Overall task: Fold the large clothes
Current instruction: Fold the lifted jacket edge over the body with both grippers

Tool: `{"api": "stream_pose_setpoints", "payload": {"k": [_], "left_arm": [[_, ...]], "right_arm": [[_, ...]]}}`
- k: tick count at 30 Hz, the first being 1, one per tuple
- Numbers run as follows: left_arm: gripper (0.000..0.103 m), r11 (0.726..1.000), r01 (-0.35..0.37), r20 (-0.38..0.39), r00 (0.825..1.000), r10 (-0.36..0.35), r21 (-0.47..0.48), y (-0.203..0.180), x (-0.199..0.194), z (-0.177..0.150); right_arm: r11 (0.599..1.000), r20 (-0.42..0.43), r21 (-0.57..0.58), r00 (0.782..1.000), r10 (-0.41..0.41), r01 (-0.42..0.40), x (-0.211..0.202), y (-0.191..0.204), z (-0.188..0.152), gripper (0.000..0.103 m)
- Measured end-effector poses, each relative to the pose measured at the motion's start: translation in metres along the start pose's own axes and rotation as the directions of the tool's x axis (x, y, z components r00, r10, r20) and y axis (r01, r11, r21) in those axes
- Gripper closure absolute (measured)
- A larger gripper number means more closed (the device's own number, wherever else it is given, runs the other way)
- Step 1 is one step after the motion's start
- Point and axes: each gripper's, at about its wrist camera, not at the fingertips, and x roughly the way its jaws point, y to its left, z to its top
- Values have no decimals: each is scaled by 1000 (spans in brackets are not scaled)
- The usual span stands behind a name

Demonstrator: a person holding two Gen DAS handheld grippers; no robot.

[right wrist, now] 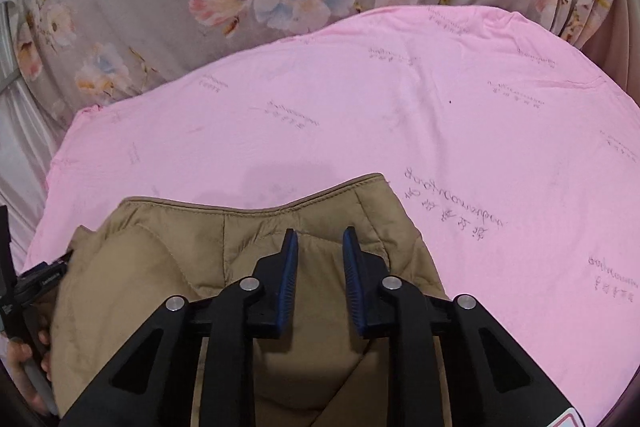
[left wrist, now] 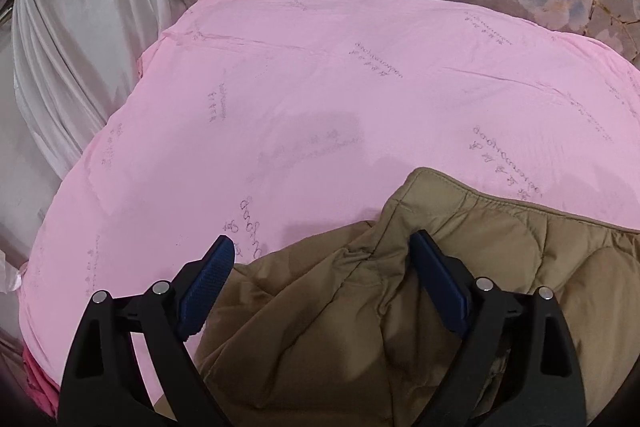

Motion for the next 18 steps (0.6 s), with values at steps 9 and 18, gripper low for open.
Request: {"api": "stream_pose_setpoints", "payload": {"k": [9,18], "left_arm": [[10,996,22,-31,999,-25,-90,8,31,-5],[6,994,-1,-26,1000,-2,-108,7,40,-6]], "right_arm": [[998,-28,60,999,-33,34,25,-23,-20,89],[994,-10,14,994,-113,113,32,-10,-22,90]]}}
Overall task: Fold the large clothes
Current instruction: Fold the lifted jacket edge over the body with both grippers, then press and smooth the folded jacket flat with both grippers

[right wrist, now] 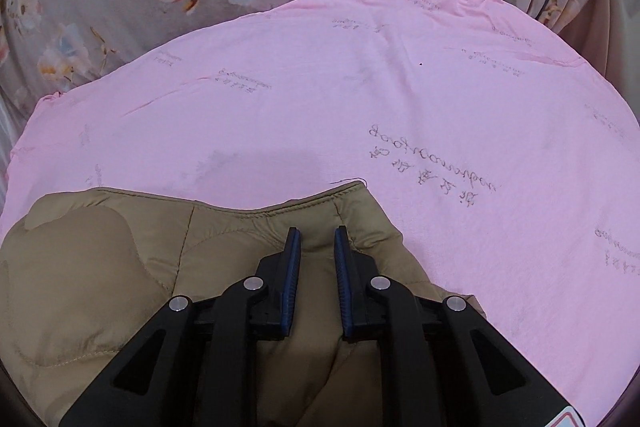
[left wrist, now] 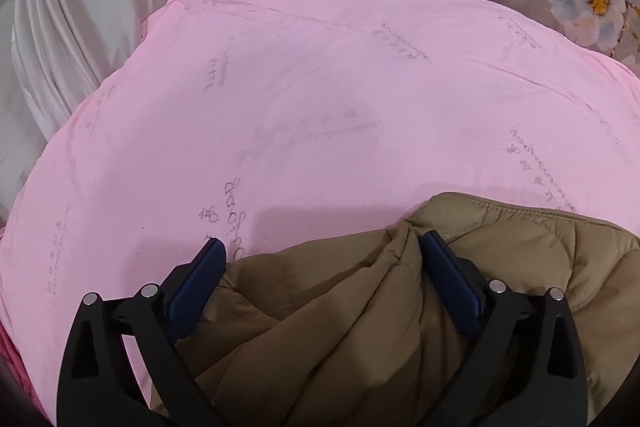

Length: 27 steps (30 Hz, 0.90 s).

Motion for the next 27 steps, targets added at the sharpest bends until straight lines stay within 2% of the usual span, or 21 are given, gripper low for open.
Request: {"api": "stream_pose_setpoints", "payload": {"k": [4,6,7,10,14,16,19,24,27], "left_arm": [[6,1000,-28,-4,1000,28,12,-1,-3,2],[8,998,-57,6,998,57,36,0,-21,1],[9,998,-44,18,999,43,37,3,-33,-1],[9,998,61,78,995,-63,22,6,-82,-7],[9,985,159,119,979,-166,72,-22,-126,-19],[9,981,156,118,979,-169,112,-43,-129,-28],[9,982,129,104,984,-144,140,-64,-120,-40],[9,987,103,77,991,-113,125,-74,-100,-53],[8,989,82,87,992,-93,127,-80,-94,-58]], "right_arm": [[1000,-1,12,1000,20,-20,-2,-2,2,88],[1000,17,13,1000,-7,7,-14,-3,4,85],[1000,44,5,999,-21,21,-28,-1,4,81],[999,144,-33,989,40,-35,-75,15,4,79],[985,169,-131,977,130,-109,-107,61,1,79],[972,142,-184,974,174,-147,-106,87,-6,79],[963,107,-230,980,166,-138,-92,109,-21,79],[966,66,-222,986,153,-135,-68,107,-33,79],[968,50,-211,987,151,-137,-58,105,-33,79]]}}
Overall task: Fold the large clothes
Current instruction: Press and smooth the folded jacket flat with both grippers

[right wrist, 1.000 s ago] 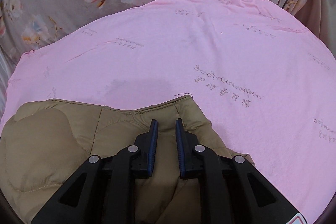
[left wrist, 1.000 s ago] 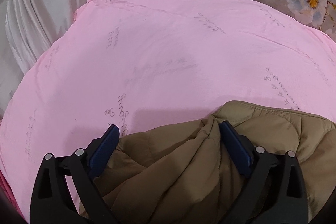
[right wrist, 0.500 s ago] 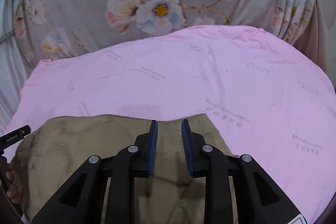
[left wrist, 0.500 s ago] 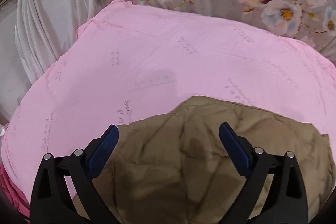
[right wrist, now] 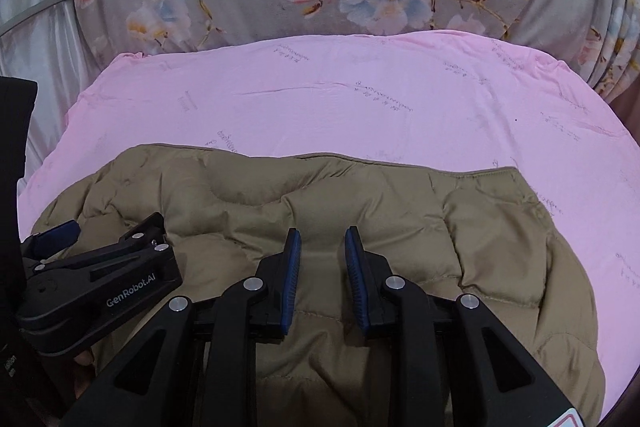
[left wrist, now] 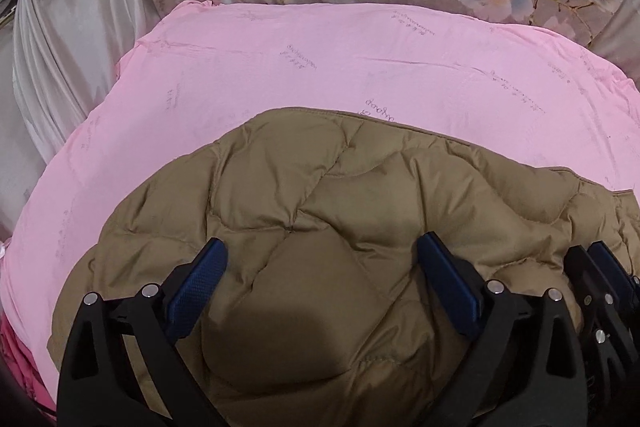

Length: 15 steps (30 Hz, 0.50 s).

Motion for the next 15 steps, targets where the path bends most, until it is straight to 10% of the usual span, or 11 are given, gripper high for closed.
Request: {"api": "stream_pose_setpoints", "payload": {"k": [15], "left_arm": [[6,998,-47,29,999,46,35,-14,17,-10]], "right_arm": [[1000,-13,-2,1000,-15,15,22,3,-10,79]]}}
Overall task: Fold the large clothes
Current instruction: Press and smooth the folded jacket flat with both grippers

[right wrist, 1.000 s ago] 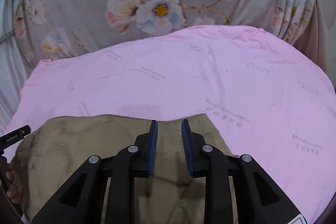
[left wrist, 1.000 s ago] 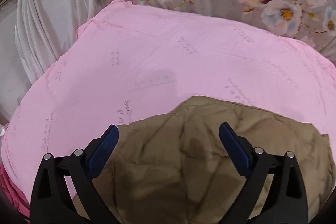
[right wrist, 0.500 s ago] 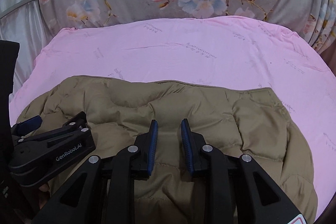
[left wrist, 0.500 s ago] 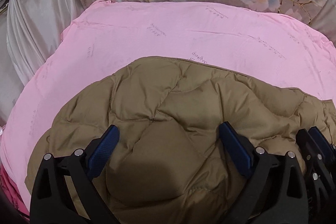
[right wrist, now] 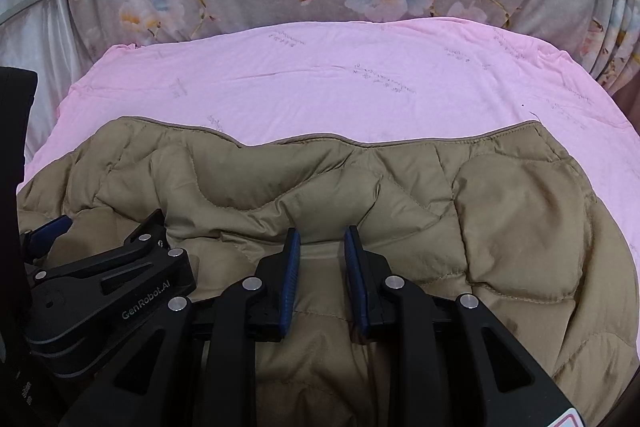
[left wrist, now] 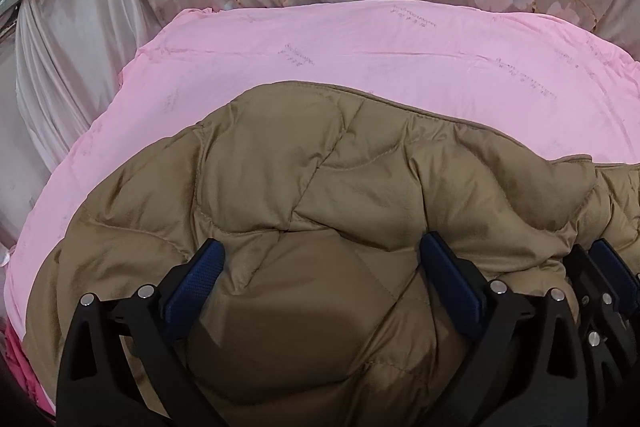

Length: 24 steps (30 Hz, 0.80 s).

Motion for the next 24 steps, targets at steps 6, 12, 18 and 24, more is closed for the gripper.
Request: {"api": "stream_pose_setpoints", "payload": {"k": [6,12,18,24], "left_arm": [[6,1000,-15,7,1000,15,8,-4,2,-1],[6,1000,-8,5,1000,8,4,-3,3,0],[6,994,83,-11,996,-84,-67,25,-19,-8],[6,992,93,17,996,-92,-85,47,-58,-48]], "right_arm": [[1000,1,-5,1000,-6,6,3,1,0,79],[1000,0,-2,1000,-4,4,4,1,0,79],[995,58,70,996,70,-74,-33,-8,-7,78],[994,112,5,988,108,-109,-77,16,-42,73]]}}
